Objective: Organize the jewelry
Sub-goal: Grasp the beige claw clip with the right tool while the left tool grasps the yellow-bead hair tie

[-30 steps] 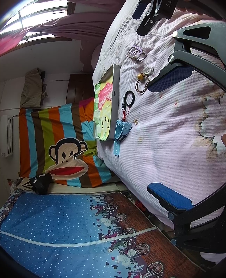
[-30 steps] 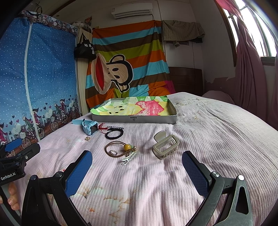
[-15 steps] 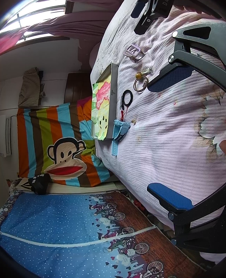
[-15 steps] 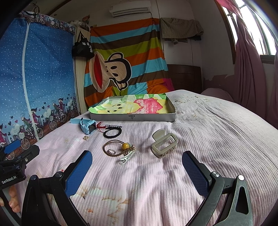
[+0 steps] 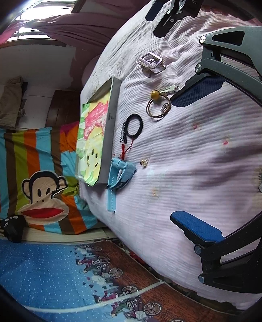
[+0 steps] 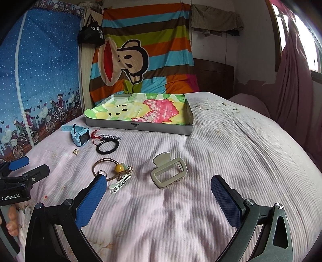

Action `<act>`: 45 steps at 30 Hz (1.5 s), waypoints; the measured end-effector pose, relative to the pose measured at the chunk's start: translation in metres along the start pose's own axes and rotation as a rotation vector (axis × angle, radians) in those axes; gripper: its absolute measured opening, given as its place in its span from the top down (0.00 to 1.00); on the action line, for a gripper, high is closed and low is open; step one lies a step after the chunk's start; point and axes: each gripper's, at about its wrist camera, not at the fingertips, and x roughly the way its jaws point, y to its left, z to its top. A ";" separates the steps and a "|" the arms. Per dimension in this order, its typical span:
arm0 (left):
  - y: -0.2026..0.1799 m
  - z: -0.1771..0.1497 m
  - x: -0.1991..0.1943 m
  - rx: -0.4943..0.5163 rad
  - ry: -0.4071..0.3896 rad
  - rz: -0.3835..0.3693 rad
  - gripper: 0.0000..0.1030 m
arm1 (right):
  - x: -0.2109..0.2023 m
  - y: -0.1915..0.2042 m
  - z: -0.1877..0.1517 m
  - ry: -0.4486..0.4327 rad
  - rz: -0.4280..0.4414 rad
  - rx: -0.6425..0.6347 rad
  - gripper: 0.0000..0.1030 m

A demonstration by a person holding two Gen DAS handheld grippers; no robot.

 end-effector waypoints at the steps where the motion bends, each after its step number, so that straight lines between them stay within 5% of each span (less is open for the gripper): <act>1: -0.003 0.004 0.009 0.012 0.027 -0.014 0.06 | 0.006 -0.002 0.000 -0.002 -0.014 -0.019 0.00; 9: -0.022 0.026 0.065 0.062 0.157 -0.103 0.36 | 0.049 -0.024 -0.002 0.062 0.004 -0.011 0.01; 14: -0.030 0.037 0.094 0.073 0.227 -0.173 0.59 | 0.063 -0.020 0.002 0.082 0.029 -0.044 0.15; 17: -0.034 0.040 0.107 0.100 0.269 -0.192 0.65 | 0.074 -0.022 0.001 0.111 0.038 -0.038 0.23; 25: -0.038 0.053 0.135 0.085 0.378 -0.302 0.86 | 0.100 -0.025 -0.002 0.173 0.062 -0.024 0.23; 28: -0.040 0.055 0.139 0.084 0.404 -0.311 0.97 | 0.105 -0.024 -0.004 0.184 0.081 -0.013 0.34; 45: -0.046 0.117 0.085 0.049 0.194 -0.302 0.99 | 0.093 -0.031 0.009 0.110 0.171 0.069 0.40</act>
